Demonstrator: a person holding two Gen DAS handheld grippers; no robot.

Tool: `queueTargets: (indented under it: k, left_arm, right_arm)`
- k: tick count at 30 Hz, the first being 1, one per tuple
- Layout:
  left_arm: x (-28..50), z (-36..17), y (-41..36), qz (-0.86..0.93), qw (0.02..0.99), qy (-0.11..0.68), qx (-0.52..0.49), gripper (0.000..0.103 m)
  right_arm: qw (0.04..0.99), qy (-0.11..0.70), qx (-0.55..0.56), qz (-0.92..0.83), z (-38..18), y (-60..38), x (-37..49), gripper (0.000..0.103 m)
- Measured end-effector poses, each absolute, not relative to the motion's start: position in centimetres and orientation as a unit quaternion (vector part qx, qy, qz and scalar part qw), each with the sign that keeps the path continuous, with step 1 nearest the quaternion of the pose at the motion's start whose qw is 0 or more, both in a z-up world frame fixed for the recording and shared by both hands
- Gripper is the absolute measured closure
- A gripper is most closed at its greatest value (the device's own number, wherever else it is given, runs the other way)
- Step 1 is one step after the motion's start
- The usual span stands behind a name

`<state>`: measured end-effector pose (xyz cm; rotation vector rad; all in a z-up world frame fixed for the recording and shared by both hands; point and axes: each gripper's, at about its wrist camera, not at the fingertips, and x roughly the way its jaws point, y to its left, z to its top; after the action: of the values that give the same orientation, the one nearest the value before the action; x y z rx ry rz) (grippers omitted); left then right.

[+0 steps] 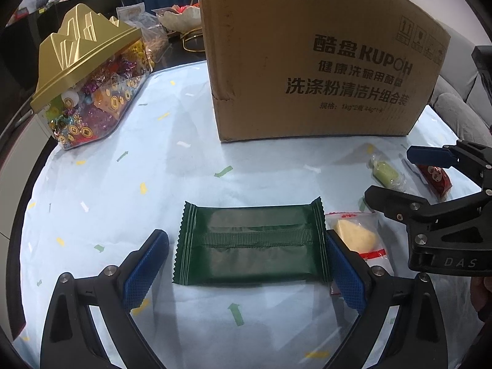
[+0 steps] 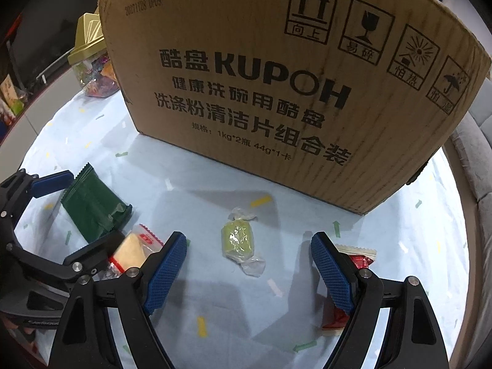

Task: Organize snacks
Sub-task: 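Grasp the dark green pack with left gripper while right gripper grasps the green-wrapped candy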

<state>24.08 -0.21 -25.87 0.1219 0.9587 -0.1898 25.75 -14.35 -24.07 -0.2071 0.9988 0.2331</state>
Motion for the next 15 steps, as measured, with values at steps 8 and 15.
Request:
queueTargets:
  k: [8, 15]
  left_arm:
    - [24.2, -25.8, 0.0, -0.101, 0.881, 0.46, 0.044, 0.01]
    - [23.9, -25.6, -0.2, -0.107, 0.883, 0.454, 0.043, 0.019]
  right_arm:
    - [0.868, 0.472, -0.098, 0.119, -24.1, -14.3, 25.4, 0.049]
    - [0.867, 0.469, -0.099, 0.136, -24.0, -13.4, 24.8, 0.068]
